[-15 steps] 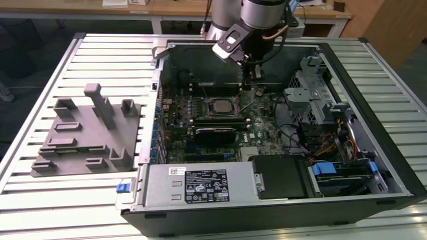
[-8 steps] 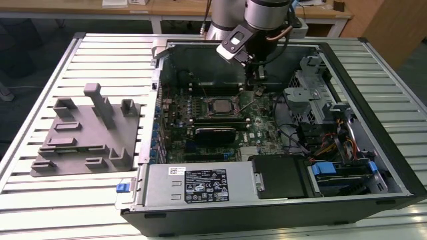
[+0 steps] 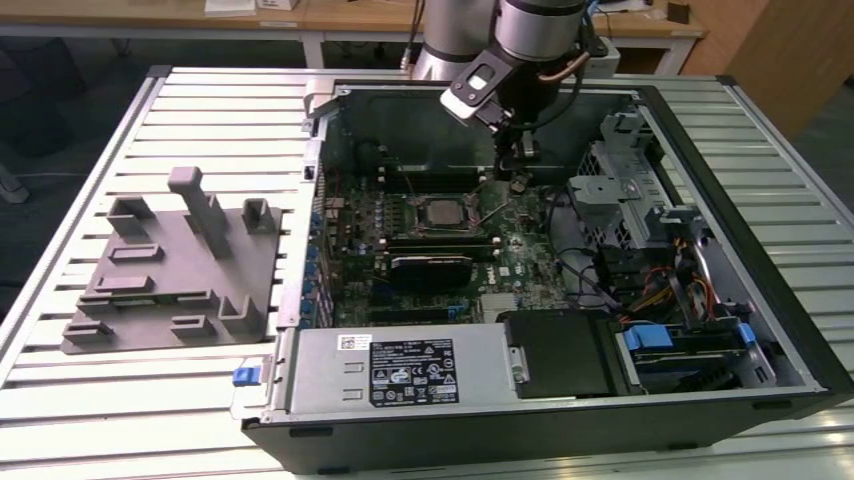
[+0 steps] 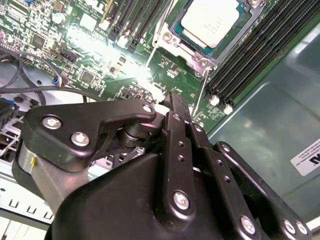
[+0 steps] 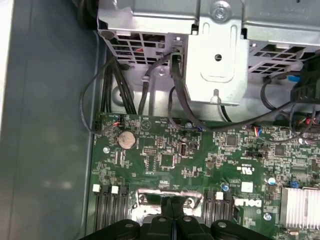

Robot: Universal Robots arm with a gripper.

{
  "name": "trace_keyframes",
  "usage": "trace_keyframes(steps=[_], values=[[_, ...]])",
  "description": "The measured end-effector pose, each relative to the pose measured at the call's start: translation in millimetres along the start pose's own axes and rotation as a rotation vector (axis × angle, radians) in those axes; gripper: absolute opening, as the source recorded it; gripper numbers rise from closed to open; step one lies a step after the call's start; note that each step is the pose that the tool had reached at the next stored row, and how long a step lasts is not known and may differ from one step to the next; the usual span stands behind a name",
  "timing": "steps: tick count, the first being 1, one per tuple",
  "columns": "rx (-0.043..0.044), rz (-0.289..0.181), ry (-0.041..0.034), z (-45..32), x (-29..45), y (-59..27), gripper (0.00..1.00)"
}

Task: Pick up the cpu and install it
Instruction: 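Close the cpu cover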

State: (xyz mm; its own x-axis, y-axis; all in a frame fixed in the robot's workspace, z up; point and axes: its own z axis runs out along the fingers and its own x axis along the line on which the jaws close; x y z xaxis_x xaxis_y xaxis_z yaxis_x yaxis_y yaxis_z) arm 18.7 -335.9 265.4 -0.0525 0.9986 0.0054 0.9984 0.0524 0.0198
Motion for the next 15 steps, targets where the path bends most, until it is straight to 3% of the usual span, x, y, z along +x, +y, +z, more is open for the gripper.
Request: trace_keyframes(steps=[15], values=[[0.0020,0.000,0.0001,3.7,0.3,16.7,0.11]])
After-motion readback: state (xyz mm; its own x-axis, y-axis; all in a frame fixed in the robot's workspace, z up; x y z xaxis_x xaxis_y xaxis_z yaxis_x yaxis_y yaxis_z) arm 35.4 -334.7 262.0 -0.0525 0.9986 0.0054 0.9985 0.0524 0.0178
